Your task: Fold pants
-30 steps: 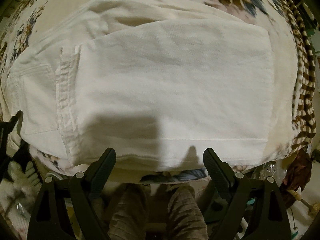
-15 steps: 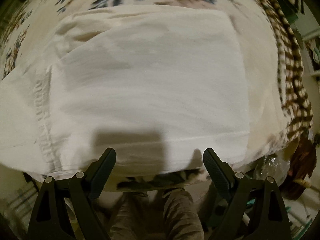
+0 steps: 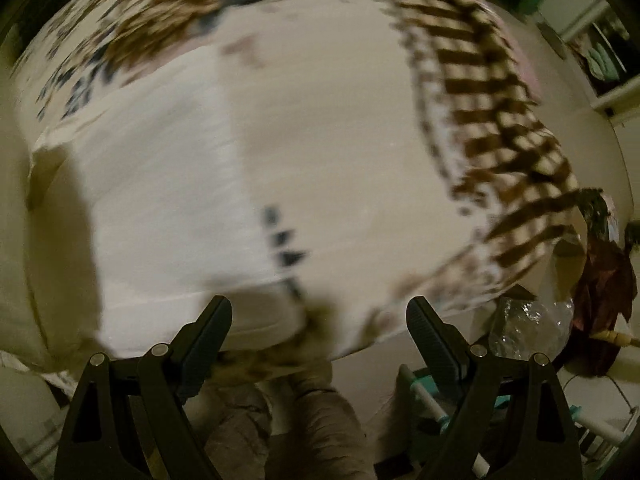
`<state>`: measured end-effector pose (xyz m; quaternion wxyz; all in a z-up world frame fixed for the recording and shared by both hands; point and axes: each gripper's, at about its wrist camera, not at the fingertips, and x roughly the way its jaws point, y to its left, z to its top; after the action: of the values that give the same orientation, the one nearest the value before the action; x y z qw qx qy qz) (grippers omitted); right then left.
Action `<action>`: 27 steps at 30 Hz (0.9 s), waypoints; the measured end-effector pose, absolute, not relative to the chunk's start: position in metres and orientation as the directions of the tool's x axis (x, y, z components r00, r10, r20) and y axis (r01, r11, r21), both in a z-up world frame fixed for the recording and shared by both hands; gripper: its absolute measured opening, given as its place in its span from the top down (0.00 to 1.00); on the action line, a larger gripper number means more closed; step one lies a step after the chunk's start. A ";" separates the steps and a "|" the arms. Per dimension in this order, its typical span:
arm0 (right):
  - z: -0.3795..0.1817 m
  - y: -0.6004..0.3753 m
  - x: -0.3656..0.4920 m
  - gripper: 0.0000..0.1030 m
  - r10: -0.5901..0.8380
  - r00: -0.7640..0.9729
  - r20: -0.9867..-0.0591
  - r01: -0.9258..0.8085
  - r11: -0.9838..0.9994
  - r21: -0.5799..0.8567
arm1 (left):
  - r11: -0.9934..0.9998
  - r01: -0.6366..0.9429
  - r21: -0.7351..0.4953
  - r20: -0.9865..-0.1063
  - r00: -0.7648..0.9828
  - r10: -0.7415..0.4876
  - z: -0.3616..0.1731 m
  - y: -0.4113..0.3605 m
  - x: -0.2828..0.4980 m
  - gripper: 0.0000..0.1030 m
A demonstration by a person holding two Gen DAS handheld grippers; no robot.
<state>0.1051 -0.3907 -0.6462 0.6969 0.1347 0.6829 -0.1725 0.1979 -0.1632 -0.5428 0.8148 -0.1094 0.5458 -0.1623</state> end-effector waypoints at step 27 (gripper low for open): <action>-0.640 -0.360 0.217 0.12 0.433 0.119 -0.893 0.282 0.848 0.449 | 0.994 -0.095 -0.051 -0.966 0.258 -0.025 -0.513 -0.084 0.221 0.17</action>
<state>0.2169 -0.3600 -0.6401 0.6975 0.2705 0.6613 0.0542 0.2209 -0.0835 -0.5133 0.7917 -0.0490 0.6085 0.0221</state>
